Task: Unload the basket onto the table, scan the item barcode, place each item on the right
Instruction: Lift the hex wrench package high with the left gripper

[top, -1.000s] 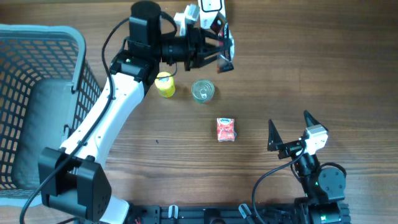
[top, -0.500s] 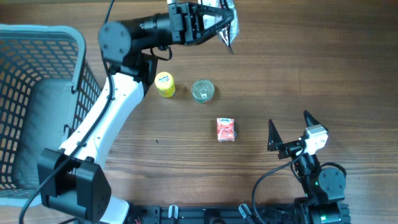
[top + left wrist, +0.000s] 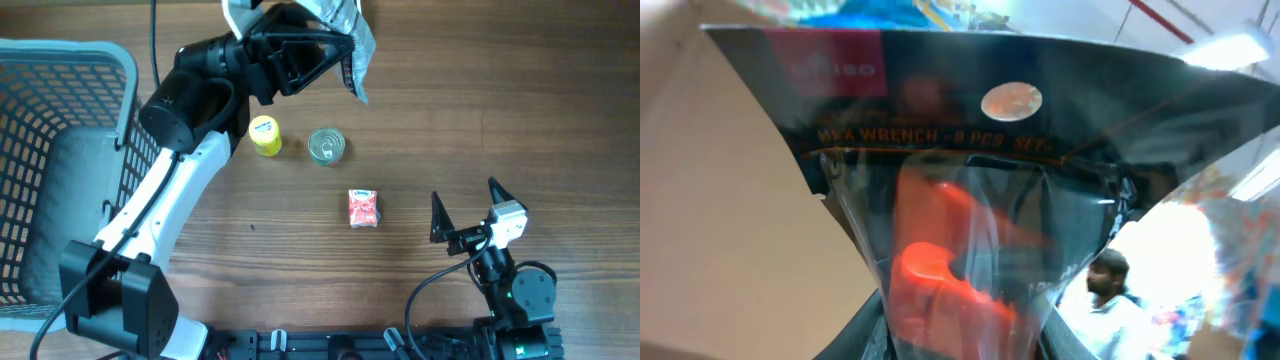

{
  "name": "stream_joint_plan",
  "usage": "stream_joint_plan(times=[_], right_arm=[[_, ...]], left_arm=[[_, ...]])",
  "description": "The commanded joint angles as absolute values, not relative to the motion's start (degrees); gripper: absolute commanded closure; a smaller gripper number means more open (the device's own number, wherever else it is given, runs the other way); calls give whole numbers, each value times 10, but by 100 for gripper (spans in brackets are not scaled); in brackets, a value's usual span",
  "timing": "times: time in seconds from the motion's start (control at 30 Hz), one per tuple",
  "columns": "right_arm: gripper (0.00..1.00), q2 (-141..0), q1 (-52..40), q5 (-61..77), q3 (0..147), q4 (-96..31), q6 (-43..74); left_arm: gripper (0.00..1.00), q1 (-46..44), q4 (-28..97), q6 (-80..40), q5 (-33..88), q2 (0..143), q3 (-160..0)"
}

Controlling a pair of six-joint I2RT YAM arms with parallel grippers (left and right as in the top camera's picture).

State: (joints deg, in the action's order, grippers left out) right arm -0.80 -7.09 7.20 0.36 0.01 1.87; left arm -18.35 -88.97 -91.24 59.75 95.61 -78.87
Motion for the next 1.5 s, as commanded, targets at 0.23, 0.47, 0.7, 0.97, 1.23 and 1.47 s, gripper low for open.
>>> stream_joint_plan(times=[0.23, 0.47, 0.7, 0.97, 1.23, 1.47], right_arm=[[0, -6, -73, 64, 3, 3, 15], [0, -6, -73, 64, 3, 3, 15], [0, -6, -73, 65, 3, 3, 15], [0, -6, -73, 64, 3, 3, 15], [0, -6, -73, 64, 3, 3, 15], [0, -6, -73, 64, 3, 3, 15]], left_arm=[[79, -181, -907, -697, 552, 946, -796], [79, -181, -907, -628, 534, 946, -796], [83, -182, -907, -551, 499, 946, -796], [88, -182, -907, -496, 475, 946, -817], [88, -183, -907, -472, 477, 946, -821], [88, -183, -907, -470, 490, 946, -821]])
